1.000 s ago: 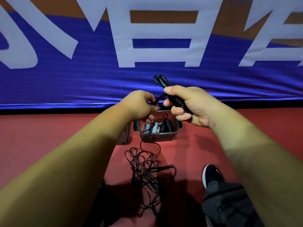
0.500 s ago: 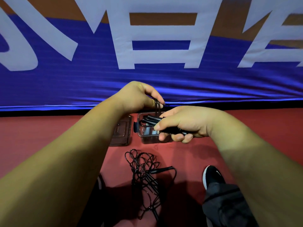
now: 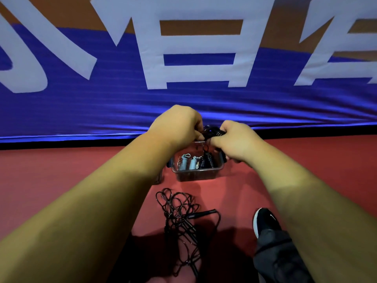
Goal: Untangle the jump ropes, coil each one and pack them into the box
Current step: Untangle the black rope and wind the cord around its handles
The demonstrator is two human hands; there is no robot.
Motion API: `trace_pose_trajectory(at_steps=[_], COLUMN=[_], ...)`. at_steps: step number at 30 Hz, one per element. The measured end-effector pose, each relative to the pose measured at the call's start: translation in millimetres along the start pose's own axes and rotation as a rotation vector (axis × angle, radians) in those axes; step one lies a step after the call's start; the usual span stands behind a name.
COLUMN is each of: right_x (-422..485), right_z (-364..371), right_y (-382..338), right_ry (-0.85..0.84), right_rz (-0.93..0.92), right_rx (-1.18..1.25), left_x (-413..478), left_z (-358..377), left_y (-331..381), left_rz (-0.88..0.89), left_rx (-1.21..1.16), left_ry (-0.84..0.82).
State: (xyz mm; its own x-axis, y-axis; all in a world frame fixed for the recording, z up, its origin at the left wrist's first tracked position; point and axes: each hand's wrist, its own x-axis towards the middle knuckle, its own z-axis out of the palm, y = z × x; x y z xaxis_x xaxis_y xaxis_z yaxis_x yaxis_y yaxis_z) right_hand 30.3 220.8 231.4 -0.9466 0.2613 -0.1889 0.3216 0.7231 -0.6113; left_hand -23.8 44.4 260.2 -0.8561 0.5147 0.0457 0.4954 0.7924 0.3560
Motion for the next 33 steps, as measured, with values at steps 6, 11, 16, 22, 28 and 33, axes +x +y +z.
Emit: trace_pose_trajectory(at_steps=[6, 11, 16, 22, 28, 33], right_x=[3.2, -1.0, -1.8, 1.3, 6.3, 4.8], right_z=[8.4, 6.8, -6.8, -6.9, -8.3, -11.9], right_y=[0.9, -0.1, -2.1, 3.1, 12.2, 11.1], right_ry=[0.118, 0.142, 0.184, 0.169, 0.107, 0.045], right_rz=[-0.068, -0.104, -0.092, -0.041, 0.107, 0.120], right_rx=[-0.003, -0.025, 0.014, 0.067, 0.194, 0.242], left_x=[1.2, -3.6, -8.7, -9.0, -10.8, -14.2], left_z=[12.4, 14.0, 12.7, 14.1, 4.5, -0.3], left_y=[-4.2, -7.4, -10.9, -8.7, -3.3, 4.0], left_rz=[-0.059, -0.045, -0.015, -0.298, -0.208, -0.003], left_rx=[-0.024, -0.193, -0.307, -0.515, -1.046, -1.462], left_ry=[-0.115, -0.256, -0.418, -0.309, -0.279, -0.419])
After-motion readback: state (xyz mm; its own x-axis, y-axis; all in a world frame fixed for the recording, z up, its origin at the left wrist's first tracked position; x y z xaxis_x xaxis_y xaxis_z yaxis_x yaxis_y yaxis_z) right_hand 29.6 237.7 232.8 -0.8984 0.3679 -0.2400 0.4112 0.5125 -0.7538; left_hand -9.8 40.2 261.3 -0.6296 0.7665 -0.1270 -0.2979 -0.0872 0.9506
